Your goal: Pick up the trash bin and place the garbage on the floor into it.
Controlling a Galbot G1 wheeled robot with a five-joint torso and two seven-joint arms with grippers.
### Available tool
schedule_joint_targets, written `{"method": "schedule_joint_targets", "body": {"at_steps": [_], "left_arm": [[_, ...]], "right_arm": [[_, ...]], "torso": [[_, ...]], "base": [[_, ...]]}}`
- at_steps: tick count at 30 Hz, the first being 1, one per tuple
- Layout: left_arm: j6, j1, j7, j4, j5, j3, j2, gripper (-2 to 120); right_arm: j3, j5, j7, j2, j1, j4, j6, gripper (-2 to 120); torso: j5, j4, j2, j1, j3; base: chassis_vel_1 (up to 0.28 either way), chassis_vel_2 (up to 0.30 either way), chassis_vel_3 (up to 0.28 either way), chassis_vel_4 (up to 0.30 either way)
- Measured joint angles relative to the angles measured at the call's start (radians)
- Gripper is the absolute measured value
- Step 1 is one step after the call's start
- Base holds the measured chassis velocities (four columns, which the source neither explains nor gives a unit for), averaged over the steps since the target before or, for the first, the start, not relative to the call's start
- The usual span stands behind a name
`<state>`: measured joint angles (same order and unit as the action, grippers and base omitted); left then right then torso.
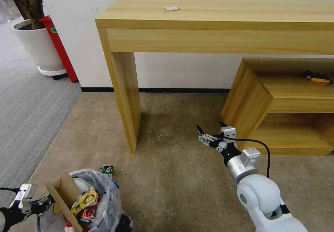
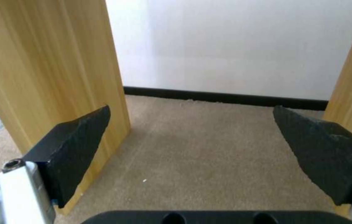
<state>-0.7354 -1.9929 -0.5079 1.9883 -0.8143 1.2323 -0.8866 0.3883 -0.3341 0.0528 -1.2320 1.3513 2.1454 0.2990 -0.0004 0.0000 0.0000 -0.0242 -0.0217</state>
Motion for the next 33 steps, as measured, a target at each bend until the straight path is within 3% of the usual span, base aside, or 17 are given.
{"method": "schedule_joint_targets", "body": {"at_steps": [13, 33], "left_arm": [[0.000, 0.012, 0.003, 0.019, 0.009, -0.018, -0.011, 0], [0.000, 0.018, 0.017, 0.042, -0.006, -0.015, -0.018, 0]], "right_arm": [[-0.020, 0.036, -0.020, -0.009, 0.017, -0.004, -0.003, 100], [-0.075, 0.062, -0.035, -0.009, 0.021, -0.020, -0.004, 100]], "torso": [[0.0001, -0.0001, 0.000, 0.000, 0.000], [0.0001, -0.0001, 0.000, 0.000, 0.000]], "base": [[0.009, 0.008, -0.010, -0.008], [0.096, 0.104, -0.093, -0.104]]}}
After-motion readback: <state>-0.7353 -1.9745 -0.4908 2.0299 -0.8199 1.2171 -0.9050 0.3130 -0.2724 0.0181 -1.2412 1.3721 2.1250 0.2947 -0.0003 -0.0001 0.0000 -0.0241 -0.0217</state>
